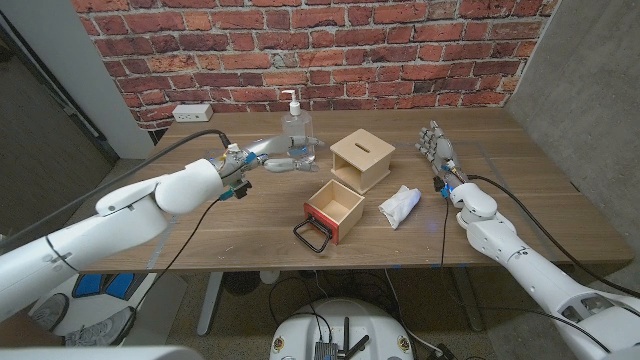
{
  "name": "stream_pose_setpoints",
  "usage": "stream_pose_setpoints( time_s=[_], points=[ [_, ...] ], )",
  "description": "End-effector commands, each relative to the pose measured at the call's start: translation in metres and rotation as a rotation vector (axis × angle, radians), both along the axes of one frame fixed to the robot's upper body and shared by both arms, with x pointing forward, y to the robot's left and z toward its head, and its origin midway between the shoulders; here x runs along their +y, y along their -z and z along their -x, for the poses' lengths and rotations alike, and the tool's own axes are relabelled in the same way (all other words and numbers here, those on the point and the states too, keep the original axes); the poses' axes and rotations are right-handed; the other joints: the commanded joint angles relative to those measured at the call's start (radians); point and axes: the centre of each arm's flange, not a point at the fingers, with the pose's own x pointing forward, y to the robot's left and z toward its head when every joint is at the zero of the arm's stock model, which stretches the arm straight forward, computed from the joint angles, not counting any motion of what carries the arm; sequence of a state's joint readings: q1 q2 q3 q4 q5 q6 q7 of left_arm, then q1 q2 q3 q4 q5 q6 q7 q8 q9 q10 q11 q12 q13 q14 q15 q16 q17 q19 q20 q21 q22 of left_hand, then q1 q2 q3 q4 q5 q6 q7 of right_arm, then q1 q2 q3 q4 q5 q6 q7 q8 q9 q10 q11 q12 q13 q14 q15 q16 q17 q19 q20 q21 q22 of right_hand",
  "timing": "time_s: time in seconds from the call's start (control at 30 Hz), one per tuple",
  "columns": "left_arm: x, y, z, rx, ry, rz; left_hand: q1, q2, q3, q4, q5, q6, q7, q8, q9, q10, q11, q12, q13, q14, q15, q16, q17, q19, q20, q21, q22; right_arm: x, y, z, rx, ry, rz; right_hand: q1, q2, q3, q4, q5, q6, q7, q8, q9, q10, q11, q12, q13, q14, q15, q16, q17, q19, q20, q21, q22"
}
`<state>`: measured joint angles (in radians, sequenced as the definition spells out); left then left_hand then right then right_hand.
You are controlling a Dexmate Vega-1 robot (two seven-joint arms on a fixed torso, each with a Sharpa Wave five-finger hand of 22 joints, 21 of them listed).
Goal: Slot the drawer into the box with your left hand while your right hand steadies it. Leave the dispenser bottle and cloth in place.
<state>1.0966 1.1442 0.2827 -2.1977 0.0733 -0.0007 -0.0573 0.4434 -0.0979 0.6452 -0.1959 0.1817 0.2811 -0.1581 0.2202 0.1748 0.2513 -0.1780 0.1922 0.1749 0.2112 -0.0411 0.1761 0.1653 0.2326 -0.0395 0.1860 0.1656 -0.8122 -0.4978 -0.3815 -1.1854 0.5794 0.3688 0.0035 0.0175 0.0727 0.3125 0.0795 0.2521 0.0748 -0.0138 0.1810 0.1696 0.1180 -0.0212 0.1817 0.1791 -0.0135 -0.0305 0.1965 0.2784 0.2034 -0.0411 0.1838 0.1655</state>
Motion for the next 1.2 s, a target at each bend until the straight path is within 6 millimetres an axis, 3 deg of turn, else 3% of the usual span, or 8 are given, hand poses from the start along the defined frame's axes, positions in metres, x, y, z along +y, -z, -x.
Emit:
stream_pose_setpoints(
  time_s=[0.03, 0.2, 0.47, 0.9, 1.2],
  points=[
    [-0.005, -0.006, 0.010, -0.030, 0.007, -0.141, 0.032, -0.018, -0.010, 0.001, 0.003, 0.007, -0.013, 0.007, 0.002, 0.008, -0.014, -0.001, 0.003, 0.008, -0.173, 0.002, 0.002, 0.011, -0.054, 0.004, 0.005, 0.007, 0.002, 0.001, -0.003, 0.013, 0.006, 0.010, 0.039, 0.002, 0.005, 0.004, 0.008, 0.001, 0.007, 0.005, 0.010, -0.003, 0.010, 0.003, 0.002, -0.039, 0.006, -0.002, -0.002, -0.016, 0.001, 0.001],
    [-0.006, -0.006, 0.011, -0.009, 0.010, -0.179, 0.092, -0.049, -0.018, 0.003, 0.001, 0.029, -0.021, 0.014, 0.002, 0.026, -0.025, 0.001, 0.004, 0.008, -0.174, 0.002, 0.003, 0.011, -0.060, 0.003, 0.005, 0.008, 0.002, 0.004, -0.007, 0.033, 0.021, 0.011, 0.039, 0.003, 0.005, 0.004, 0.009, 0.002, 0.007, 0.005, 0.008, -0.002, 0.009, 0.003, -0.001, -0.041, 0.005, -0.003, -0.003, -0.016, 0.001, 0.001],
    [-0.014, -0.008, 0.013, 0.004, 0.012, -0.304, 0.168, -0.065, -0.029, 0.004, -0.002, 0.076, -0.022, 0.029, 0.004, 0.054, -0.030, 0.004, 0.006, 0.021, -0.175, 0.004, 0.004, 0.007, -0.065, 0.001, 0.004, 0.013, 0.000, 0.004, -0.025, 0.013, 0.024, 0.012, 0.038, 0.003, 0.006, 0.004, 0.008, 0.003, 0.006, 0.005, 0.005, -0.002, 0.008, 0.003, -0.004, -0.041, 0.004, -0.005, -0.005, -0.016, 0.001, 0.001],
    [-0.020, -0.005, 0.022, -0.060, 0.000, -0.427, 0.224, -0.077, -0.043, 0.004, -0.008, 0.090, -0.020, 0.032, 0.005, 0.061, -0.030, 0.001, 0.006, 0.025, -0.175, 0.003, 0.003, -0.030, -0.066, -0.009, 0.003, 0.022, -0.002, 0.007, -0.041, 0.009, 0.034, 0.012, 0.037, 0.004, 0.007, 0.003, 0.007, 0.004, 0.005, 0.005, 0.005, -0.001, 0.008, 0.003, -0.004, -0.039, 0.005, -0.007, -0.007, -0.016, 0.001, 0.001],
    [-0.026, 0.005, 0.026, -0.120, -0.030, -0.511, 0.268, -0.084, -0.062, 0.006, -0.009, 0.096, 0.001, 0.031, 0.004, 0.068, -0.017, -0.001, 0.004, 0.043, -0.172, 0.005, 0.002, -0.057, -0.083, -0.010, 0.001, 0.027, -0.003, 0.006, -0.042, 0.010, 0.042, 0.013, 0.037, 0.005, 0.008, 0.003, 0.007, 0.004, 0.005, 0.005, 0.005, 0.000, 0.008, 0.003, -0.004, -0.038, 0.006, -0.009, -0.007, -0.014, 0.001, 0.001]
  ],
)
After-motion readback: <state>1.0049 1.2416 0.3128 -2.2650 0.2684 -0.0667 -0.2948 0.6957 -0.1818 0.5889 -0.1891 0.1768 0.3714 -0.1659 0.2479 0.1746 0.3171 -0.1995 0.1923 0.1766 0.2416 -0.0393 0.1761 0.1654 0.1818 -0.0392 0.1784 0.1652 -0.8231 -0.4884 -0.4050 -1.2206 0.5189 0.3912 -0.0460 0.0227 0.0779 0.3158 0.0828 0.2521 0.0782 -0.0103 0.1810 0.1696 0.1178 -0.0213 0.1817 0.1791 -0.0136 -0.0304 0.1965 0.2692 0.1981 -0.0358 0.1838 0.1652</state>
